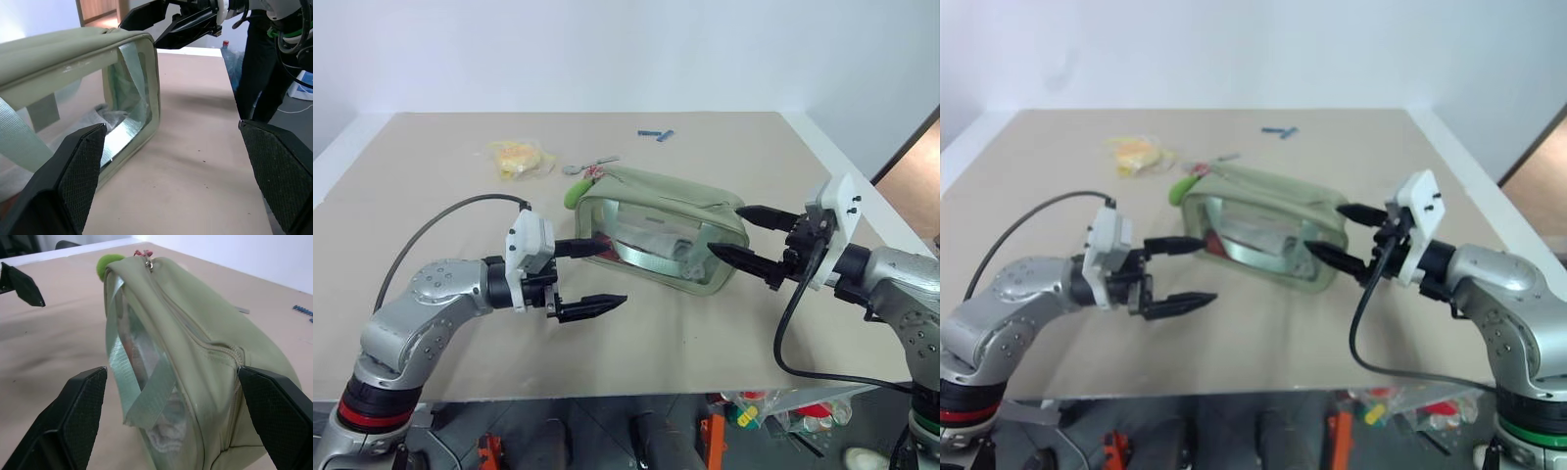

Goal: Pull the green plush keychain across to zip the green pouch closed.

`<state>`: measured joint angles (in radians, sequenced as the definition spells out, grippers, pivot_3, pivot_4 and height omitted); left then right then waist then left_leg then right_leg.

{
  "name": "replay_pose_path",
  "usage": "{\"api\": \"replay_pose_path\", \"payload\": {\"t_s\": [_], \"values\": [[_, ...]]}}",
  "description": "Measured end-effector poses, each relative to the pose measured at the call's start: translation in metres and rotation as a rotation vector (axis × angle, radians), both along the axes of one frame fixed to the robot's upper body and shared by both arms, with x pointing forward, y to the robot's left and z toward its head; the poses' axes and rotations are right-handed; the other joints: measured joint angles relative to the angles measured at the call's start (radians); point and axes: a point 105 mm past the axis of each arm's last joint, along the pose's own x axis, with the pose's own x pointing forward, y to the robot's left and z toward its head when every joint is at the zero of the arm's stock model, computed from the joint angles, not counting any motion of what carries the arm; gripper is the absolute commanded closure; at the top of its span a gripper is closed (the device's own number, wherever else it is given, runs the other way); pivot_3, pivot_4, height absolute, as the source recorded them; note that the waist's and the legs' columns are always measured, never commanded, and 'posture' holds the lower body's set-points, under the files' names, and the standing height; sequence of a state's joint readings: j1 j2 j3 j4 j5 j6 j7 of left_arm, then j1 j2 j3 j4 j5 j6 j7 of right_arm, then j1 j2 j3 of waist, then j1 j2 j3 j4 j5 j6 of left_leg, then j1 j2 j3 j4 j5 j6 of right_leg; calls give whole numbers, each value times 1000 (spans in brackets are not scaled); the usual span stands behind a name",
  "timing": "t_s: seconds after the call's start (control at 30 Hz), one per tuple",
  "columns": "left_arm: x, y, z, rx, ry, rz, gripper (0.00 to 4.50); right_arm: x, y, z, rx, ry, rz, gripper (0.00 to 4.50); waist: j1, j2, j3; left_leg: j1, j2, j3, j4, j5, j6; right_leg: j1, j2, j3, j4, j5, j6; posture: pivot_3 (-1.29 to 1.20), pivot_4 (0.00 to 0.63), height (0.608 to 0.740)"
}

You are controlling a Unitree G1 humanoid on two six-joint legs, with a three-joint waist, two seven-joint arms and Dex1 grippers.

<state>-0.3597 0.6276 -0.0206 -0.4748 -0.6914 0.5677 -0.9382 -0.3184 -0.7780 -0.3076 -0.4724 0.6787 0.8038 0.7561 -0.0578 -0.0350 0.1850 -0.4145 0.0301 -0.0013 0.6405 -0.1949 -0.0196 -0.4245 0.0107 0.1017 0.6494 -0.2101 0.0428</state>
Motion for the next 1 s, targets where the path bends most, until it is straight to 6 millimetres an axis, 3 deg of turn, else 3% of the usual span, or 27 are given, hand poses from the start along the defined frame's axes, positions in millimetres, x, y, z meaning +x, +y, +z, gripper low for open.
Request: {"api": "replay_pose_path", "payload": {"t_s": [0.33,0.7,1.0], "values": [[4,1,0,0,-3,23,0,4,-4,-16,-40,1,-27,4350,1,0,0,0,0,-1,-3,-1,0,-1,1,-1,0,-1,0,0,150,740],[4,1,0,0,-3,28,0,17,-1,-12,-150,-115,101,4445,-3,0,0,2,0,1,-2,0,0,0,0,0,0,0,0,0,150,740],[5,0,0,-9,-4,44,0,58,-8,1,-304,-208,183,4445,-16,0,0,2,0,2,-3,0,0,0,0,1,0,1,0,0,150,740]]}}
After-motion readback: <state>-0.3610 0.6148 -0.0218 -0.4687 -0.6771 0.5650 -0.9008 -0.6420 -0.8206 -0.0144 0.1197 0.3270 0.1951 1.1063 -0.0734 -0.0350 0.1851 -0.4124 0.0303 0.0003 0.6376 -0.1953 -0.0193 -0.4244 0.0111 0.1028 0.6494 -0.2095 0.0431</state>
